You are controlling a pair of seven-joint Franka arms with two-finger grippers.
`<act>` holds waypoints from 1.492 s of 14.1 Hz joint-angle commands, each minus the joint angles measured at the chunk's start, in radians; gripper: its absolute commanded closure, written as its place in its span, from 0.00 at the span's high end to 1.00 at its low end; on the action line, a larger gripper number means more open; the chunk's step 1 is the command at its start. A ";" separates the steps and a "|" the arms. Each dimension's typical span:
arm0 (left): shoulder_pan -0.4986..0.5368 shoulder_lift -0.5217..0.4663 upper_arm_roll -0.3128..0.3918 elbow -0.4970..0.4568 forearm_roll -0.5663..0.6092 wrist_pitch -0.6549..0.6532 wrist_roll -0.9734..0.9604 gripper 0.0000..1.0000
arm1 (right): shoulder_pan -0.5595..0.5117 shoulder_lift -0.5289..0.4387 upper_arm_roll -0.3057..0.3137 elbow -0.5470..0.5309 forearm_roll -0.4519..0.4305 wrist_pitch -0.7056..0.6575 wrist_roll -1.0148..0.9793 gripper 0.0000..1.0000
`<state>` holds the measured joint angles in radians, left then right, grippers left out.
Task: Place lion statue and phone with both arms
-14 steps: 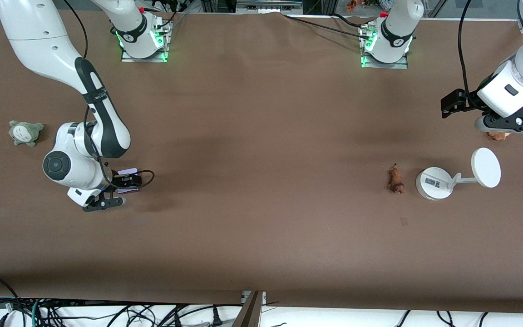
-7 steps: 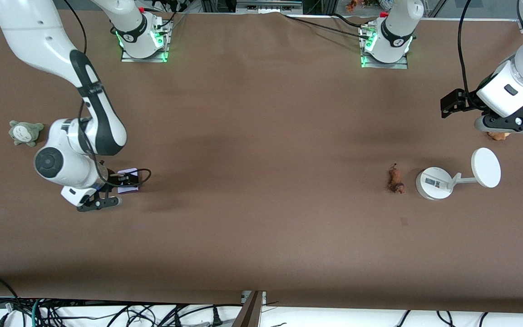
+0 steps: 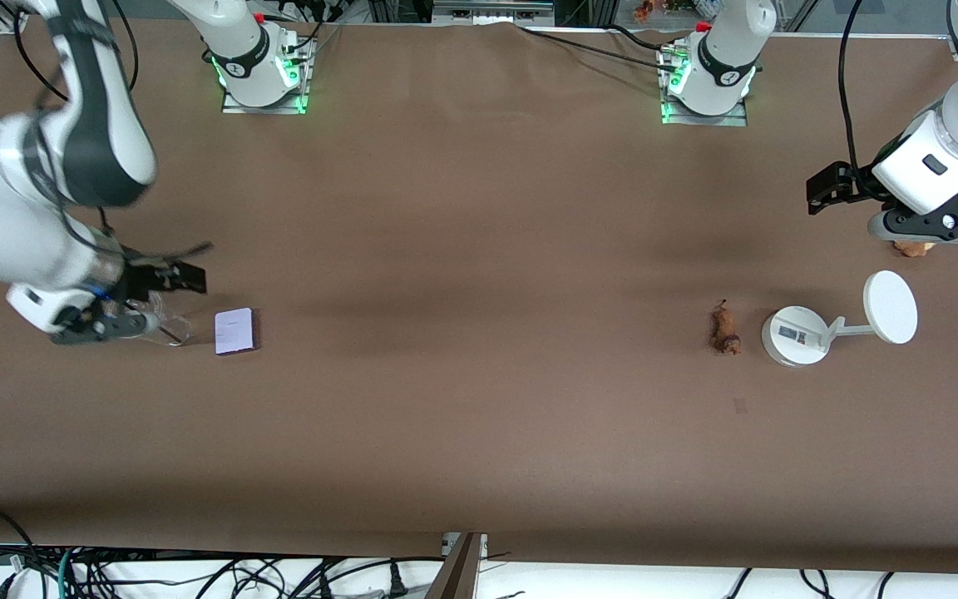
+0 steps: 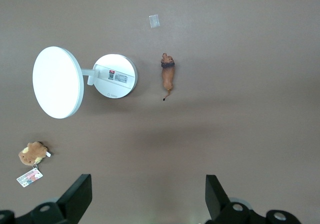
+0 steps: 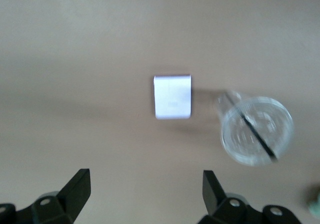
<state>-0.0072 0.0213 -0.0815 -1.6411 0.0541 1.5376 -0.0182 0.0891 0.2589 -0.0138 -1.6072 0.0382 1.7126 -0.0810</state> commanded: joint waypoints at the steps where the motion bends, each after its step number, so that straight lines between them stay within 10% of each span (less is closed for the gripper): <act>1: -0.001 0.005 -0.001 0.020 -0.010 -0.021 0.004 1.00 | -0.005 0.020 0.005 0.150 0.008 -0.178 0.017 0.99; 14: -0.002 0.005 0.000 0.020 -0.011 -0.024 0.011 1.00 | -0.011 0.020 -0.003 0.325 -0.001 -0.416 0.033 0.99; 21: -0.002 0.005 0.000 0.020 -0.011 -0.028 0.015 1.00 | -0.012 -0.177 -0.003 0.091 -0.017 -0.291 0.037 1.00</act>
<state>-0.0072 0.0213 -0.0821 -1.6411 0.0541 1.5308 -0.0181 0.0838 0.2057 -0.0232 -1.3702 0.0323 1.3493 -0.0554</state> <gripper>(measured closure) 0.000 0.004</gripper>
